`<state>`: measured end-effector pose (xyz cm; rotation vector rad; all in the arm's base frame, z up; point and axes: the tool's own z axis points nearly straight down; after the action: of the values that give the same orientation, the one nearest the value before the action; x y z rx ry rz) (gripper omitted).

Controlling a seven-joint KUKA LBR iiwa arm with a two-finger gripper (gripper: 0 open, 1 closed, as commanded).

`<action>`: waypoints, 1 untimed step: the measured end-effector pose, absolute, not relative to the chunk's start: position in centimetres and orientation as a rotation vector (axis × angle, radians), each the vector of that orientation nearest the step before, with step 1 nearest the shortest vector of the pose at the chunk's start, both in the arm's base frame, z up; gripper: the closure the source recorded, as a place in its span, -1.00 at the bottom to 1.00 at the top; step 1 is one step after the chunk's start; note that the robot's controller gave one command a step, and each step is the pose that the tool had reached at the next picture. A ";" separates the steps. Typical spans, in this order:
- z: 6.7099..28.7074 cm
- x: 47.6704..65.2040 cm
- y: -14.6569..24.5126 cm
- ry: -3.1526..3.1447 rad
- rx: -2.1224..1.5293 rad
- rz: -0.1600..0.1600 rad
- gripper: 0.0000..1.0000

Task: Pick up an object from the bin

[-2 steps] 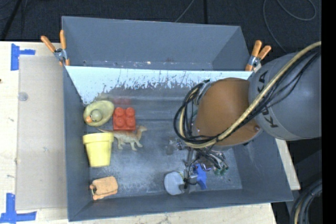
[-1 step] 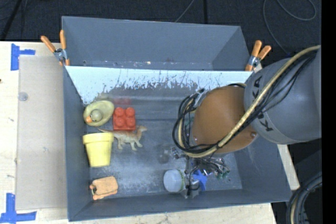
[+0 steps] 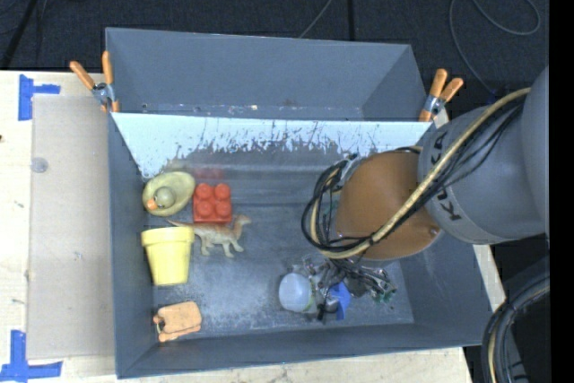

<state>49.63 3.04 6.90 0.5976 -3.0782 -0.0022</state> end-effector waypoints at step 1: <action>6.9 49.6 3.0 -3.078 0.596 -0.002 1.00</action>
Offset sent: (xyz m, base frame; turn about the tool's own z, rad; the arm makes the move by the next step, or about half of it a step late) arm 0.0096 0.0004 0.0746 -0.0381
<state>49.63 3.03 6.90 0.5958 -3.0784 -0.0021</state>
